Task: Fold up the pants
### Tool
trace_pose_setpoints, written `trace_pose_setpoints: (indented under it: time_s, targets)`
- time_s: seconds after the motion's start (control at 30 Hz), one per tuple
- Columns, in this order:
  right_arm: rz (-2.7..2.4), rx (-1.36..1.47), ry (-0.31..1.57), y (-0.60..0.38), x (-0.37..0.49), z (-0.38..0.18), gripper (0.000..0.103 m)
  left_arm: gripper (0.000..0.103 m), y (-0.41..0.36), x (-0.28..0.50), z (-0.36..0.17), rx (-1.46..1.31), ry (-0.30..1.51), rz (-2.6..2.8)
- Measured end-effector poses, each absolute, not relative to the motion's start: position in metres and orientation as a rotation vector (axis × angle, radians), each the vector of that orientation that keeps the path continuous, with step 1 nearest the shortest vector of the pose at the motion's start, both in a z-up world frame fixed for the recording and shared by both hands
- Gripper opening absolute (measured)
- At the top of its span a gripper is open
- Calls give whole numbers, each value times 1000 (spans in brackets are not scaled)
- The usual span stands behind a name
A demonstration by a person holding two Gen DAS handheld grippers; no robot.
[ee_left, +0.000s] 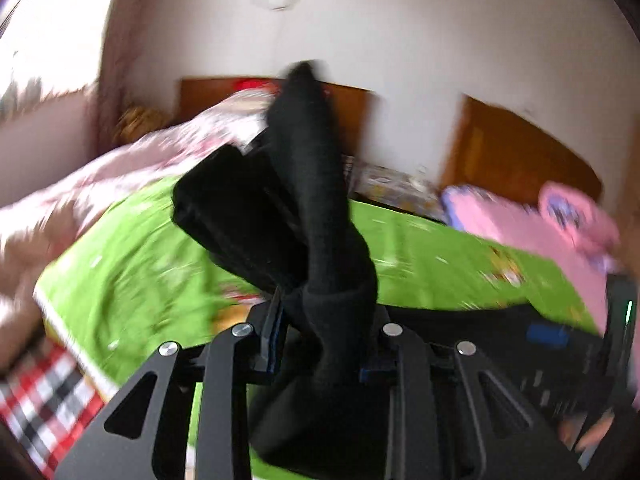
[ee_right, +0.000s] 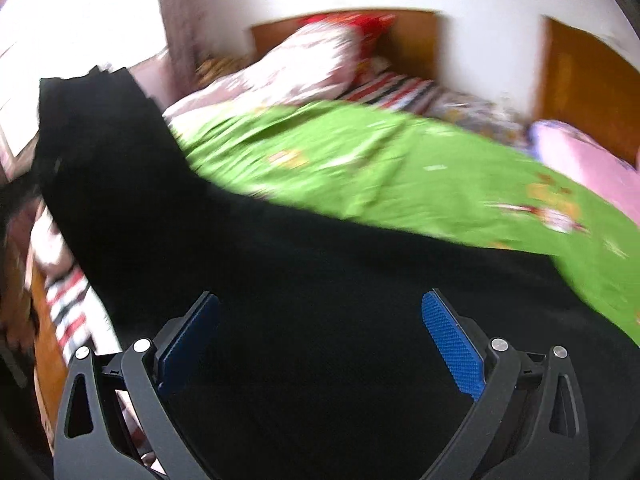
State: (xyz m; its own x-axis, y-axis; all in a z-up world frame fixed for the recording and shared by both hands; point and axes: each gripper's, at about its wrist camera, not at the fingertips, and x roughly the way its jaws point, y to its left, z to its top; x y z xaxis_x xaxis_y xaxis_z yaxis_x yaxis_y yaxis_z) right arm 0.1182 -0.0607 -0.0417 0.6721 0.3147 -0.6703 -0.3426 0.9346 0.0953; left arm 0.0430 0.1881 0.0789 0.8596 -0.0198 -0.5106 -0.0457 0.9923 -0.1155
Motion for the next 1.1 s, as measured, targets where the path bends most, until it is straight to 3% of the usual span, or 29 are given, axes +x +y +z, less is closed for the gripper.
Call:
trace_pose_setpoints:
  time_s: [0.23,0.43,0.5,0.57,0.63,0.9,0.93,1.0,1.1]
  targets:
    - [173,111,651,-169,89,-15,98,26,39,48,34,149,614,-174]
    - [100,169,661,-216,71,-24,98,29,-20,33,-32,365,706,-251]
    - [99,175,673,-220,68,-29,98,39,-20,28,-39,413,693,-254]
    - [114,199,685,-222,68,-36,98,81,-13,15,-36,410,663,-305]
    - [147,234,696,-218,70,-41,98,93,-3,1,-27,379,610,-361]
    - [497,346,717,-157,61,-40,96,93,81,-9,8,253,560,-245]
    - [540,332,752,-142,59,-45,94,93,97,-3,9,232,564,-186]
    - [572,315,808,-125,55,-56,76,93,121,7,8,200,586,-126]
    - [581,314,883,-112,55,-74,72,93,133,12,6,193,605,-116]
